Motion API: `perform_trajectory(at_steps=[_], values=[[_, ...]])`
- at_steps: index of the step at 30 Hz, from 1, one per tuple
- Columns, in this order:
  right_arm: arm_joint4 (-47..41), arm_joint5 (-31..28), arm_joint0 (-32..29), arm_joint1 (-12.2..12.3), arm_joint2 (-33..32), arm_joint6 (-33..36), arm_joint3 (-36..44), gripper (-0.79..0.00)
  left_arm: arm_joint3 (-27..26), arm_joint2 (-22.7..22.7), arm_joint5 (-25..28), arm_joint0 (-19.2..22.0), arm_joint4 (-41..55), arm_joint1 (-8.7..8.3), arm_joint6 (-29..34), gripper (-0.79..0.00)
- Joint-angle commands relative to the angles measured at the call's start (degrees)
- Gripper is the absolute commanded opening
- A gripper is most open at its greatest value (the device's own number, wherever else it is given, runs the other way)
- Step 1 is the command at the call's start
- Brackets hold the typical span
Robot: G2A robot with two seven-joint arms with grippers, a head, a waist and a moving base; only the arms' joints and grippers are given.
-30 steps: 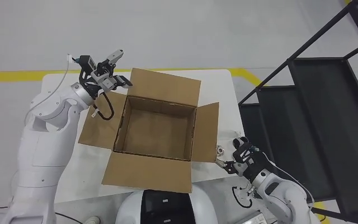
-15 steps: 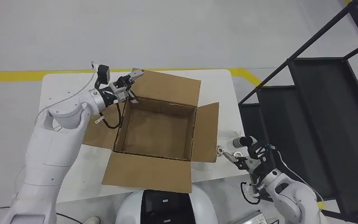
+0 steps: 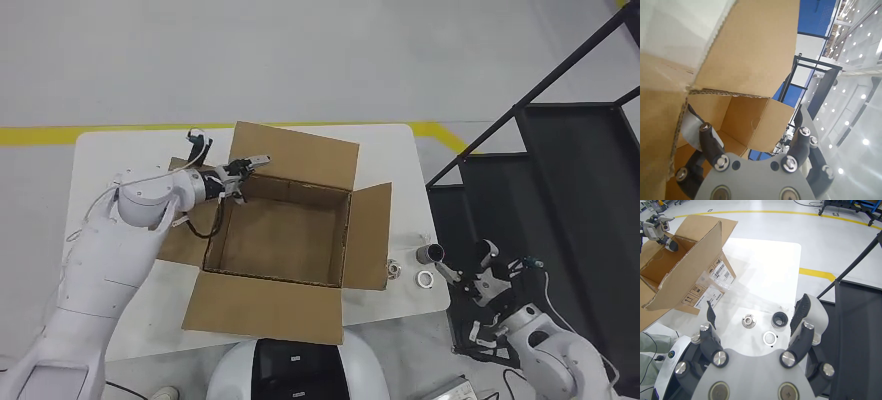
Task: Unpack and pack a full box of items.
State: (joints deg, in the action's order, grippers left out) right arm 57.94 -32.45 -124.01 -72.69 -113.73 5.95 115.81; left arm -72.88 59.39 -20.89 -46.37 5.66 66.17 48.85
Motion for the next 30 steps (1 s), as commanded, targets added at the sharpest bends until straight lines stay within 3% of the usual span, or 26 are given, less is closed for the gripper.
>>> perform_trajectory(at_steps=[1, 6, 14, 18, 24, 27, 30], values=[[0.1, -0.1, 0.1, 0.0, 0.1, 0.1, -0.1, 0.000, 0.6, -0.8, 0.2, 0.7, -2.0, 0.14, -1.3, 0.000], [0.4, -1.1, 0.8, 0.2, 0.6, 0.4, -0.2, 0.000, 0.0, 0.5, -0.5, 0.5, -5.8, -0.49, -3.3, 0.000], [2.2, -2.2, 2.7, 0.6, 1.5, 1.7, 0.0, 0.000, -7.0, 6.5, -2.5, -3.9, -5.6, -2.24, -1.6, 0.000], [8.3, -1.3, 3.6, 0.7, 4.4, 2.4, 1.1, 0.000, -10.2, 10.8, -1.4, -6.3, 5.1, -2.30, 0.3, 0.000], [15.3, -0.9, 4.2, 0.7, 11.8, 4.1, 2.1, 0.000, -13.1, 18.2, 4.8, -9.9, 26.9, -1.69, -0.6, 0.000], [17.1, -2.0, 4.6, 0.8, 14.2, 6.4, 1.9, 0.000, -14.6, 21.2, 7.8, -11.6, 32.0, -1.70, -1.6, 0.000], [19.3, -1.8, 5.1, 0.9, 15.8, 7.4, 1.5, 0.000, -14.6, 21.2, 7.8, -11.6, 32.0, -1.70, -1.6, 0.000]])
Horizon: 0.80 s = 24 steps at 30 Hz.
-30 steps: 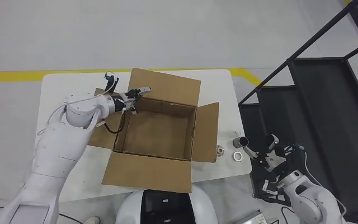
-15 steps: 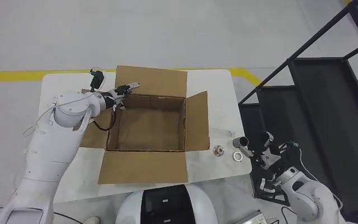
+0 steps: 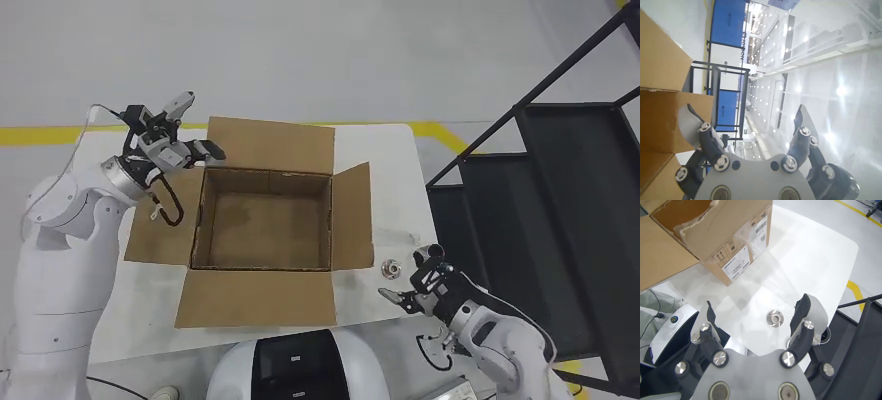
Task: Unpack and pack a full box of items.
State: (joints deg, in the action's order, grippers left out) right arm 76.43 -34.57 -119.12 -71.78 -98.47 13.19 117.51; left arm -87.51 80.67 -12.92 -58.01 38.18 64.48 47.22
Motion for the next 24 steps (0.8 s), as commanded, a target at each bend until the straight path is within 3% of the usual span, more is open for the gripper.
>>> perform_trajectory(at_steps=[1, 8, 24], values=[[2.2, 0.7, 0.3, 0.1, 1.1, 0.2, -0.6, 0.000, 0.1, -0.1, -0.1, 0.1, -0.5, 0.00, 0.0, 0.000], [11.8, 5.9, 3.7, 0.0, 7.2, -1.0, -5.6, 0.000, 0.1, -0.1, -0.1, 0.1, -0.5, 0.00, 0.0, 0.000], [12.3, 7.5, 5.3, 0.0, 8.3, -0.7, -7.1, 0.000, 0.1, -0.1, -0.1, 0.1, -0.5, 0.00, 0.0, 0.000]])
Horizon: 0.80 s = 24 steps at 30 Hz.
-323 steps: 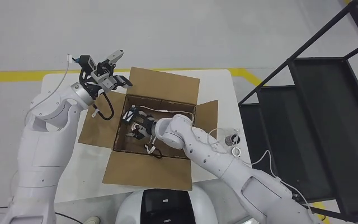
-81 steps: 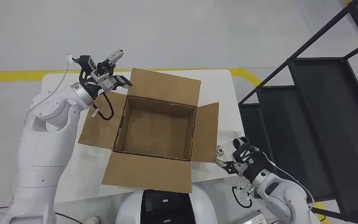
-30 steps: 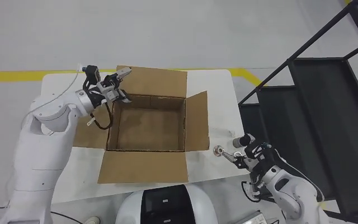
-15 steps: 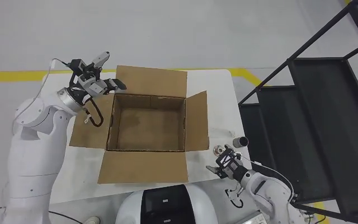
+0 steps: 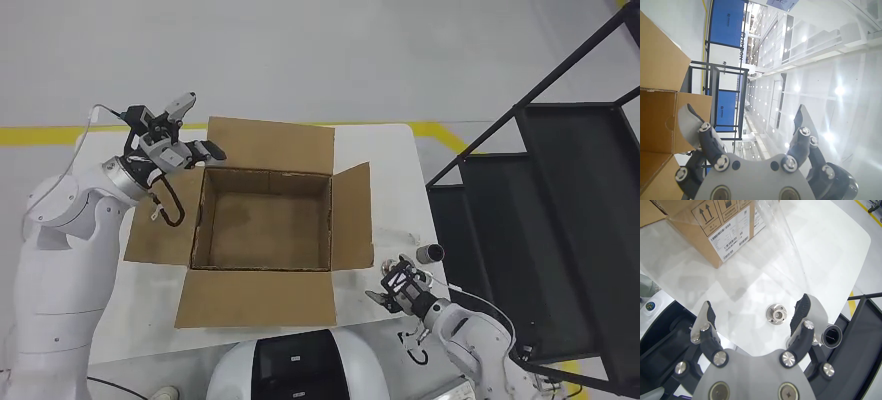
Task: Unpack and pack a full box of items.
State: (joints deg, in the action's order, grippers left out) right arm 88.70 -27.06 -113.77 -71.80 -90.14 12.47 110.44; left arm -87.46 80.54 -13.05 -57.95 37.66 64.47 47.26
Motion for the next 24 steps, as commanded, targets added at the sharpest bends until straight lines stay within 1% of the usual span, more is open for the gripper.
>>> perform_trajectory(at_steps=[1, 5, 7, 12, 13, 14, 15, 16, 17, 24], values=[[0.1, 0.3, 0.2, 0.0, 0.0, 0.1, -0.5, 0.000, 0.0, 0.0, 0.0, 0.0, 0.0, 0.00, 0.0, 0.000], [-1.8, -0.3, 2.0, 0.1, 0.0, 1.5, -4.3, 0.000, 0.0, 0.0, 0.0, 0.0, 0.0, 0.00, 0.0, 0.000], [-0.7, 0.7, 3.4, 0.2, 0.2, 2.5, -5.9, 0.000, 0.0, 0.0, 0.0, 0.0, 0.0, 0.00, 0.0, 0.000], [-1.2, 1.4, 6.1, 0.3, 1.2, 3.1, -9.7, 0.000, 0.0, 0.0, 0.0, 0.0, 0.0, 0.00, 0.0, 0.000], [-1.7, 1.6, 6.7, 0.3, 1.4, 3.3, -10.6, -0.055, 0.0, 0.0, 0.0, 0.0, 0.0, 0.00, 0.0, 0.000], [-2.3, 1.7, 7.4, 0.3, 1.5, 3.6, -11.5, -0.160, 0.0, 0.0, 0.0, 0.0, 0.0, 0.00, 0.0, 0.000], [-2.9, 2.0, 8.0, 0.2, 1.6, 3.9, -12.5, -0.200, 0.0, 0.0, 0.0, 0.0, 0.0, 0.00, 0.0, 0.000], [-3.3, 1.9, 8.6, 0.2, 1.8, 4.3, -13.5, -0.342, 0.0, 0.0, 0.0, 0.0, 0.0, 0.00, 0.0, 0.000], [-3.7, 2.0, 9.3, 0.2, 1.9, 4.7, -14.5, -0.409, 0.0, 0.0, 0.0, 0.0, 0.0, 0.00, 0.0, 0.000], [-5.7, 3.0, 12.5, 0.4, 1.9, 5.7, -19.8, -0.385, 0.0, 0.0, 0.0, 0.0, 0.0, 0.00, 0.0, 0.000]])
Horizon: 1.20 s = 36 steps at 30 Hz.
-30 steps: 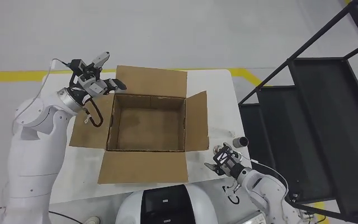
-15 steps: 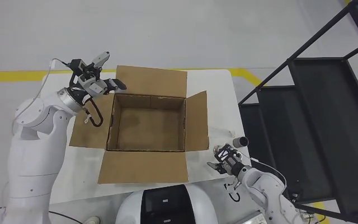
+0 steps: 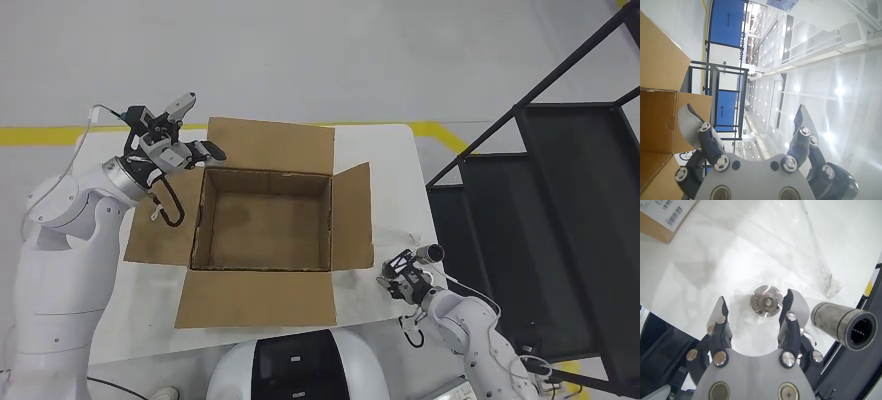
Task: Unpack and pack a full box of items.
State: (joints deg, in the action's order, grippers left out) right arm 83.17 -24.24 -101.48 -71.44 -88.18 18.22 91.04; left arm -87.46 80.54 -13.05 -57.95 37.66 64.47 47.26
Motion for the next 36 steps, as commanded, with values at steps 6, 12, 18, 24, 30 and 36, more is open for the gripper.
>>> perform_trajectory(at_steps=[6, 12, 18, 24, 30, 36], values=[[-0.9, 1.4, 1.3, 0.1, 0.2, -0.1, -2.0, -0.385, 0.0, 0.0, 0.0, 0.0, 0.0, 0.00, 0.0, 0.000], [-1.3, 2.7, 1.7, 0.2, 0.5, 0.2, -2.7, -0.296, 0.0, 0.0, 0.0, 0.0, 0.0, 0.00, 0.0, 0.000], [-1.4, 3.0, 2.1, 0.4, 0.9, 0.5, -3.1, -0.585, 0.0, 0.0, 0.0, 0.0, 0.0, 0.00, 0.0, 0.000], [-1.3, 3.0, 2.3, 0.5, 1.5, 0.6, -3.1, -0.785, 0.0, 0.0, 0.0, 0.0, 0.0, 0.00, 0.0, 0.000], [-1.3, 0.7, -2.0, 1.2, -1.3, -0.7, 3.0, -0.785, 0.0, 0.0, 0.0, 0.0, 0.0, 0.00, 0.0, 0.000], [-3.6, -5.2, -11.3, 2.3, -8.4, -3.8, 14.6, -0.785, 0.0, 0.0, 0.0, 0.0, 0.0, 0.00, 0.0, 0.000]])
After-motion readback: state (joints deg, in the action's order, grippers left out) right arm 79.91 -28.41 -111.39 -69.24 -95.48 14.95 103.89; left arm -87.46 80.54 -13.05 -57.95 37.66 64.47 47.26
